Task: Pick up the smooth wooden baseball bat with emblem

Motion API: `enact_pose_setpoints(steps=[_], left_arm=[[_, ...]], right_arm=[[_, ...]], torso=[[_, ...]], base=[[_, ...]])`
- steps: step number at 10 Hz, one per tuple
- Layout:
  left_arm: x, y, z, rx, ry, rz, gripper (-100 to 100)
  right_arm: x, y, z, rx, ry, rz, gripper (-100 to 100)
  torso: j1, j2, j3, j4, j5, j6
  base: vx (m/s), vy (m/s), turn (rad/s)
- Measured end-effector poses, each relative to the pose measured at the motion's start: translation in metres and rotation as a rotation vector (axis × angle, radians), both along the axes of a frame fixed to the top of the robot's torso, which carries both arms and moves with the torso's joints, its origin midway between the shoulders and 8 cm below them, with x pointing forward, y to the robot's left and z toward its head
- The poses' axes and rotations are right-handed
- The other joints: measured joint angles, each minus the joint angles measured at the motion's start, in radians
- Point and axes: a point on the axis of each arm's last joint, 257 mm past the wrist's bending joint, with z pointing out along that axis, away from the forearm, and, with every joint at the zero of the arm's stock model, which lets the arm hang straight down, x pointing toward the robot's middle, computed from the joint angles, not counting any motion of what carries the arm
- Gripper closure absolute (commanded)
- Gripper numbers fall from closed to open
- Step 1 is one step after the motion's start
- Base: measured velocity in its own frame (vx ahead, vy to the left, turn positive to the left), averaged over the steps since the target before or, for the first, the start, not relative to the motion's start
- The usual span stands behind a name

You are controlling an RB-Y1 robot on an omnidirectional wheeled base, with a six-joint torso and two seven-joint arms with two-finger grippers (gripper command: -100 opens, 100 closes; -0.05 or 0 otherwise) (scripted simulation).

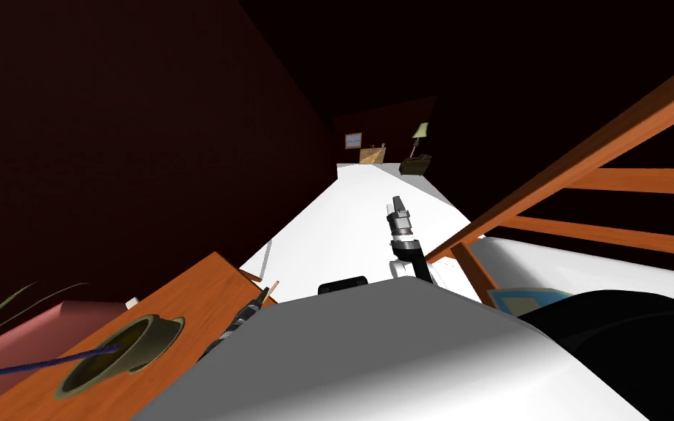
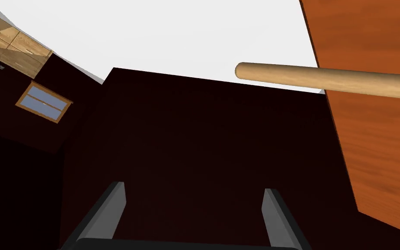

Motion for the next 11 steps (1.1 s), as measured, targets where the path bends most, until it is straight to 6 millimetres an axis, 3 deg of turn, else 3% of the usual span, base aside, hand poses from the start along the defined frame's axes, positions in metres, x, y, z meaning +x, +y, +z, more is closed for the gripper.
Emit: enact_pose_setpoints(steps=[4, 8, 11], left_arm=[[-0.080, 0.036, -0.047, 0.172, 0.258, -0.075, -100], [-0.137, 0.041, -0.075, 0.244, 0.391, -0.139, -100], [-0.205, 0.043, -0.098, 0.319, 0.554, -0.252, -100]], right_arm=[[0.000, 0.000, 0.000, 0.000, 0.000, 0.000, 0], [0.000, 0.000, 0.000, 0.000, 0.000, 0.000, 0], [0.000, 0.000, 0.000, 0.000, 0.000, 0.000, 0]], torso=[[0.001, -0.003, -0.002, -0.001, 0.000, 0.000], [0.000, 0.001, 0.000, 0.000, 0.000, 0.000], [0.003, -0.002, -0.001, 0.000, 0.001, 0.000]], base=[[0.103, 0.034, -0.163], [0.064, 0.027, -0.136], [0.099, 0.068, -0.183]])
